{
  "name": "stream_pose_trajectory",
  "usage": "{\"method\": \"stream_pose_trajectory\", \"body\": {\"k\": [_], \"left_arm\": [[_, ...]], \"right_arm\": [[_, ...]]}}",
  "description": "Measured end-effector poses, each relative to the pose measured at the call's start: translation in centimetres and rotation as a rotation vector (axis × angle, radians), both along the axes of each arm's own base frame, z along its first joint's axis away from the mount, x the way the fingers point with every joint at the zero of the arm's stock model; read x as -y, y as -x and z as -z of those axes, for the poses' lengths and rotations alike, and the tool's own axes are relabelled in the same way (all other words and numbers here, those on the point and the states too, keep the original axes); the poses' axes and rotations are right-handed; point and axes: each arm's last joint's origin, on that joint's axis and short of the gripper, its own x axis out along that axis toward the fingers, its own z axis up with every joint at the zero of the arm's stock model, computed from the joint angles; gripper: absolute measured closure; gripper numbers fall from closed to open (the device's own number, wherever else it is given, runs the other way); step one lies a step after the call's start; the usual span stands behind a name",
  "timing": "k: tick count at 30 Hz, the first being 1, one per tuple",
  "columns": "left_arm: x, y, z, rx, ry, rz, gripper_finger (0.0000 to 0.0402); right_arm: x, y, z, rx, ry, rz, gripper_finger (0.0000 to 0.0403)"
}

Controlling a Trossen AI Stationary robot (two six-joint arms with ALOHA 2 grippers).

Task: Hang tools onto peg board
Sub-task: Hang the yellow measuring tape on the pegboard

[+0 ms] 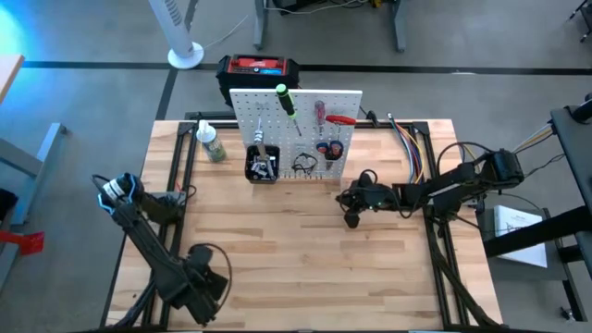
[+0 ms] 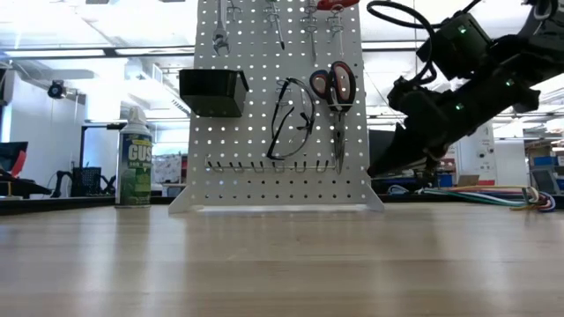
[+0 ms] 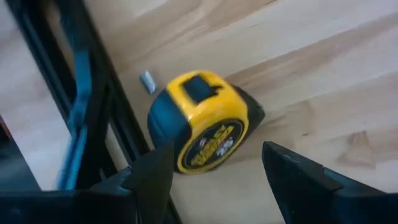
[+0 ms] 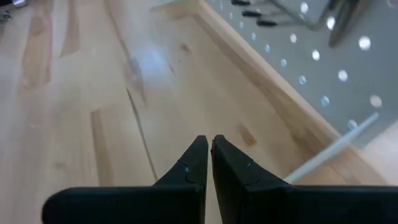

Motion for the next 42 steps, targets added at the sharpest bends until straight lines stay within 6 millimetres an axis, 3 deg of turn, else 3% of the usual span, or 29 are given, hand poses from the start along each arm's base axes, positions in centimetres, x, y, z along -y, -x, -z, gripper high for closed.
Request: {"method": "stream_pose_trajectory", "body": {"k": [3, 12, 16, 24, 34, 42], "left_arm": [[0.4, 0.3, 0.1, 0.004, -0.005, -0.062, 0.0169], [0.6, 0.2, 3.1, -0.083, -0.093, -0.043, 0.0169], [0.9, -0.1, 3.4, -0.086, -0.076, -0.044, 0.0169], [3.3, -1.7, 2.8, -0.031, -0.015, -0.040, 0.0169], [5.4, -4.7, 2.4, -0.054, -0.168, -0.073, 0.0167], [6.6, -5.3, -0.3, 0.052, -0.113, -0.055, 0.0115]], "right_arm": [[0.0, -0.4, -0.4, 0.011, 0.014, -0.011, 0.0394], [-0.1, -0.9, -0.9, 0.015, 0.053, -0.076, 0.0394], [-0.1, -0.7, -0.7, 0.008, 0.052, -0.076, 0.0394], [-0.1, -1.0, -1.0, 0.024, 0.045, -0.071, 0.0394], [-0.4, -2.0, -2.1, 0.069, 0.012, -0.108, 0.0394], [-0.6, -3.0, -3.4, 0.117, -0.013, -0.159, 0.0394]]}}
